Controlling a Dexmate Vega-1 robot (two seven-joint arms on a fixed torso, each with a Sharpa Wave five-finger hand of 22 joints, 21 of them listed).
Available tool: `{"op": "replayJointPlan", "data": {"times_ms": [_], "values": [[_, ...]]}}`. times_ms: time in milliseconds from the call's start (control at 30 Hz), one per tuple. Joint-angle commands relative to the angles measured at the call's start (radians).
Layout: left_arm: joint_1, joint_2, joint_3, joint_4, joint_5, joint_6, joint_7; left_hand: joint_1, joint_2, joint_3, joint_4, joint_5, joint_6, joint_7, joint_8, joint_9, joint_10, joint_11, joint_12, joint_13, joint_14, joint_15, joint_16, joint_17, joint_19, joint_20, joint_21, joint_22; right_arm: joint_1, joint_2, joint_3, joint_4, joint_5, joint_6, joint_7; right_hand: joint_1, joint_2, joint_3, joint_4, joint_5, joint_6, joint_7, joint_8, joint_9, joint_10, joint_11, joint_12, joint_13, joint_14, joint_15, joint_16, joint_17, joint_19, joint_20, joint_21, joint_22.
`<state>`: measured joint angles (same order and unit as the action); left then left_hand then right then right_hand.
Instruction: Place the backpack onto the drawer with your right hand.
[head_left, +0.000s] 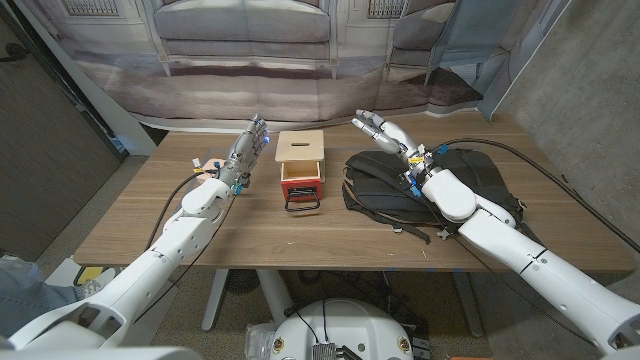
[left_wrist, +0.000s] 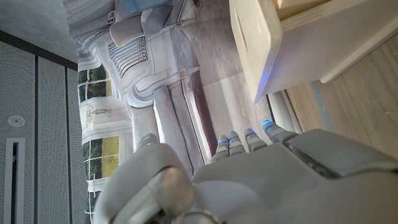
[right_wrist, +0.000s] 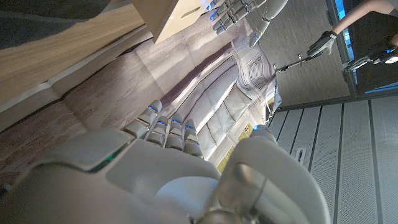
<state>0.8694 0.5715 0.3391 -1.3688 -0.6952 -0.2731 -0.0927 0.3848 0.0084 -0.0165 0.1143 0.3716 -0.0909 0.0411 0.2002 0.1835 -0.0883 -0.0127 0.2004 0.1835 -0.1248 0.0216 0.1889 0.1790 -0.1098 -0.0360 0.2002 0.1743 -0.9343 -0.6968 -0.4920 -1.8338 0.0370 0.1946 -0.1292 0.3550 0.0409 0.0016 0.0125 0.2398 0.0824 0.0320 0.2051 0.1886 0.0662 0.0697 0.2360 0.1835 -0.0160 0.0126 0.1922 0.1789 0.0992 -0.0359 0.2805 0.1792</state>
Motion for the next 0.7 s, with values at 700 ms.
{"op": "replayJointPlan", "data": {"times_ms": [700], "values": [[0.011,0.002,-0.008,-0.006,-0.007,-0.019,-0.011,0.004,0.009,-0.009,0.001,0.002,0.005,0.002,-0.002,0.003,0.002,0.004,0.002,0.003,-0.002,-0.001,-0.001,0.004,-0.009,-0.016,-0.002,0.006,-0.018,-0.027,-0.018,-0.076,-0.165,-0.082,-0.046,0.026,-0.002,0.006,-0.013,-0.006,0.006,-0.008,-0.001,0.002,0.008,-0.005,-0.007,0.003,0.010,0.003,-0.002,0.003,0.008,-0.033,-0.012,0.002]]}}
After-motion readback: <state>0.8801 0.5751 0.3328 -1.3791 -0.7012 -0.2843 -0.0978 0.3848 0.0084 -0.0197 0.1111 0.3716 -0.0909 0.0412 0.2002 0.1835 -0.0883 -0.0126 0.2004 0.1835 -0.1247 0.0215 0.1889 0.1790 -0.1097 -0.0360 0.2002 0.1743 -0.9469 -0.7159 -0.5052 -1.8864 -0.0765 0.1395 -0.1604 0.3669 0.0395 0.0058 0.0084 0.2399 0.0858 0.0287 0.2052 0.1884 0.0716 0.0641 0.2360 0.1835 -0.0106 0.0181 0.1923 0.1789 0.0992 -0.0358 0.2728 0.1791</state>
